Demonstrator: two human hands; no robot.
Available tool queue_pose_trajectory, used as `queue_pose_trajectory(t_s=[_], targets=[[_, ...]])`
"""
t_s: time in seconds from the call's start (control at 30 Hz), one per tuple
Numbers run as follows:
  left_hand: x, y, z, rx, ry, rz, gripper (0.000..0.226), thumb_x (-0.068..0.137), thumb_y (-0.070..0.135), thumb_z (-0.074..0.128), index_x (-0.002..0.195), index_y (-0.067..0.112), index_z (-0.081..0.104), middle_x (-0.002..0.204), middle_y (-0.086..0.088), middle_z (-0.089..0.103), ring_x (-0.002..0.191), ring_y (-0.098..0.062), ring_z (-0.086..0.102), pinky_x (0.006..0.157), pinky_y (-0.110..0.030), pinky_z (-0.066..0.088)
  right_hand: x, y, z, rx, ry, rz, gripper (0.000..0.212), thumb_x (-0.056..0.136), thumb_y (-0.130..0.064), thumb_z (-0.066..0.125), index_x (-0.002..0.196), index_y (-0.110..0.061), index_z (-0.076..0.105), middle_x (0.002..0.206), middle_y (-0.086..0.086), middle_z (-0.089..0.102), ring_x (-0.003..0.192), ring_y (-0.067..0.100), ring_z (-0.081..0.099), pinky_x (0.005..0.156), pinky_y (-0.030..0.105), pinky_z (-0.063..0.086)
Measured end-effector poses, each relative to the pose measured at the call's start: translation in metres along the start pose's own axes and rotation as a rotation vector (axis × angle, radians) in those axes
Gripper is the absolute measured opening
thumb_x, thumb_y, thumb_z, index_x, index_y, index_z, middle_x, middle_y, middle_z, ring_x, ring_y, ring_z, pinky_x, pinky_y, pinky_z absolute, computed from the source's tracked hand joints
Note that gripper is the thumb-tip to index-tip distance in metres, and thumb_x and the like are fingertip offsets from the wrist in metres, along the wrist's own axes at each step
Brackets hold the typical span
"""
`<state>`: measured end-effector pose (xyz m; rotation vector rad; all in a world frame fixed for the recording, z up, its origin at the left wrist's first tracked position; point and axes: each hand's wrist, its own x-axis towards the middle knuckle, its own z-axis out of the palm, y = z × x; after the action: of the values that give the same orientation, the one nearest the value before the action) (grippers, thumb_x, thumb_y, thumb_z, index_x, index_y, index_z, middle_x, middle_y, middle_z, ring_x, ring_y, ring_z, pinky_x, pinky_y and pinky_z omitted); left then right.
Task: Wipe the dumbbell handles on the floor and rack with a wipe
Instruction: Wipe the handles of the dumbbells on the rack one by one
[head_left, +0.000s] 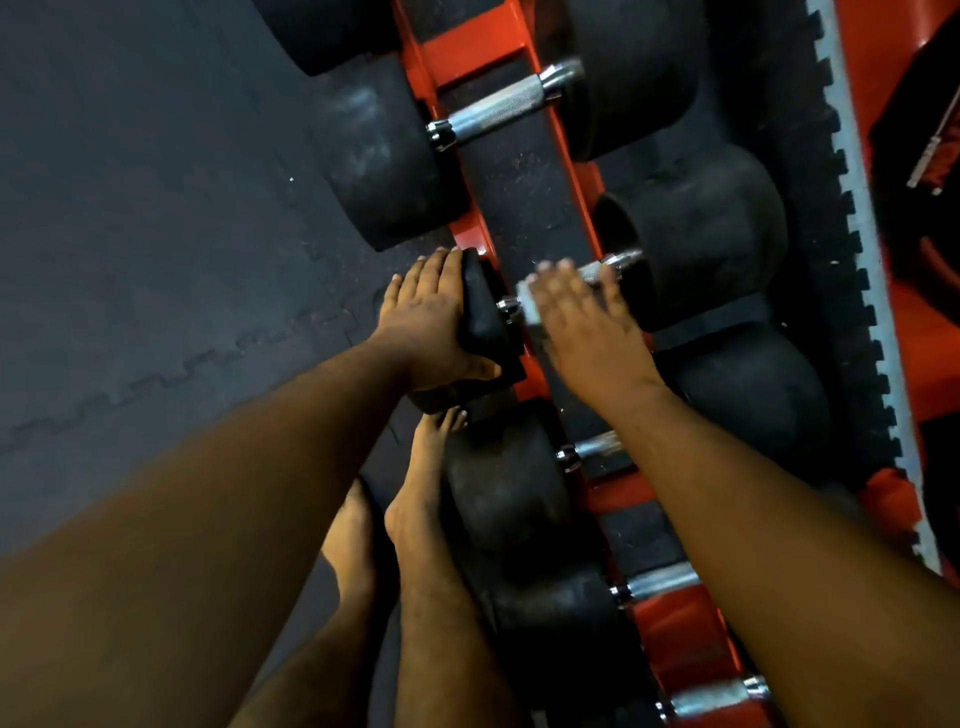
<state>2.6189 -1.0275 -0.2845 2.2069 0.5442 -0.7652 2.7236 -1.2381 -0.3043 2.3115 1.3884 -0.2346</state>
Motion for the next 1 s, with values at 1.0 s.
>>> queue_pose_trajectory(t_s=[1.0], targets=[[-0.126, 0.037, 0.137, -0.015, -0.071, 0.033, 0.123, 0.083, 0.065, 0.067, 0.16, 0.018, -0.017, 0.166, -0.006, -0.027, 0.152, -0.022, -0.027, 0.125, -0.048, -0.008, -0.137, -0.039, 0.008, 0.415, -0.288, -0.021, 0.058, 0.09, -0.013, 0.039, 0.147, -0.008, 0.048, 0.155, 0.014, 0.044, 0.147, 0.031, 0.036, 0.122, 0.051, 0.012]])
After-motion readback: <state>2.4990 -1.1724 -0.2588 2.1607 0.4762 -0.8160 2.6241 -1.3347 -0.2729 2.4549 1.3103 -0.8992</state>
